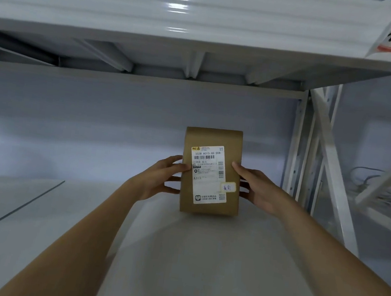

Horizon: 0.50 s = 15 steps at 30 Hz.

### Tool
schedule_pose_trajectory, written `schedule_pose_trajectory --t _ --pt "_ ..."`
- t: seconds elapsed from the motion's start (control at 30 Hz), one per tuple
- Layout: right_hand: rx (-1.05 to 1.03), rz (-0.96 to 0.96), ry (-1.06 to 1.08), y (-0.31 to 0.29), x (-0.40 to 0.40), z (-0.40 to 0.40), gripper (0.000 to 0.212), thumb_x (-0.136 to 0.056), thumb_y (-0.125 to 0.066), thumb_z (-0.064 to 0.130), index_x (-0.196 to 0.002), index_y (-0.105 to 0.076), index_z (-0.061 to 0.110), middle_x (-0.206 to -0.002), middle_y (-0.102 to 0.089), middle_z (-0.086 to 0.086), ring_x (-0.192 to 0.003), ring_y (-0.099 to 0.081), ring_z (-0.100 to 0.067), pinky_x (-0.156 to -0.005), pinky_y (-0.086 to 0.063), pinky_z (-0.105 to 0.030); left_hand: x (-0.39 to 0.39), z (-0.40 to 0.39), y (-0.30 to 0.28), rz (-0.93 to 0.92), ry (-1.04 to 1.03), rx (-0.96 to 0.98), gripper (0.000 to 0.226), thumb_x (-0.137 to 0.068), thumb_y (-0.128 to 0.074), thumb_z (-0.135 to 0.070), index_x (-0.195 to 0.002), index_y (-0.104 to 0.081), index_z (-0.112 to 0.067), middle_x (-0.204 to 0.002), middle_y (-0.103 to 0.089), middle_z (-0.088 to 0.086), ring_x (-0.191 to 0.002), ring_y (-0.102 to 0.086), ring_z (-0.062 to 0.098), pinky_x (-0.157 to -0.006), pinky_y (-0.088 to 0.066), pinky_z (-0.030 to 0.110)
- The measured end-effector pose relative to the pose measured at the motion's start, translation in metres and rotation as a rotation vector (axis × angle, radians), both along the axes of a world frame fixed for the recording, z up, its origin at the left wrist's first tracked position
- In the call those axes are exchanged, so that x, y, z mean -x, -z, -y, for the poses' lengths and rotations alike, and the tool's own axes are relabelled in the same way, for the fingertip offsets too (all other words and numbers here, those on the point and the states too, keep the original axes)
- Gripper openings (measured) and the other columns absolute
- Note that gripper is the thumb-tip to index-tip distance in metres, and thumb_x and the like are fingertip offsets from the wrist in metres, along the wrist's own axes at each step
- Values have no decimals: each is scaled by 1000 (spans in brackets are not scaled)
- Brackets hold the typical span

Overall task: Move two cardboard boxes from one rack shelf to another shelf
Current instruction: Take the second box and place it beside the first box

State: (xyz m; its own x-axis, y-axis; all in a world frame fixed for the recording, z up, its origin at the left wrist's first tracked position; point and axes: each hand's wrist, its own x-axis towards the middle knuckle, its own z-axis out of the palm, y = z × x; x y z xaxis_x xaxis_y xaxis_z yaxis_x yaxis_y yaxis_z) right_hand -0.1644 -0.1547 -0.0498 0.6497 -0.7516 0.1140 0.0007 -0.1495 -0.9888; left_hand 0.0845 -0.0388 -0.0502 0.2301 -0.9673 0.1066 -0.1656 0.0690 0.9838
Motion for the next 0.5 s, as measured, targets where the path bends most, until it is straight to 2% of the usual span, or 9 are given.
schedule_pose_trajectory --t 0.07,0.17,0.3,0.5 --pt "5 4 -16 2 -1 -2 64 -80 -67 55 -132 -67 16 -122 -76 1 -121 -66 -19 -111 -45 -39 0 0 2 10 18 -10 56 -96 -68 -34 -148 -50 -24 -138 -66 3 -127 -62 28 -102 -55 55" --pt "10 13 -41 3 -1 -3 69 -78 -68 54 -135 -64 14 -124 -75 2 -123 -64 -17 -114 -42 -38 0 0 4 -4 26 -6 55 -96 -67 -32 -148 -52 -21 -138 -66 3 -129 -62 28 -105 -51 58" --pt "7 19 -48 4 0 -3 66 -77 -70 51 -132 -65 16 -125 -74 3 -124 -63 -15 -115 -41 -39 1 0 5 3 10 -13 59 -93 -71 -35 -147 -50 -26 -137 -66 3 -126 -63 29 -103 -53 58" --pt "45 8 -62 5 -1 -1 51 -77 -70 49 -120 -67 23 -119 -77 8 -118 -66 -11 -111 -44 -35 -1 2 8 -13 15 -19 55 -93 -71 -30 -144 -53 -23 -130 -70 3 -122 -66 28 -96 -59 51"
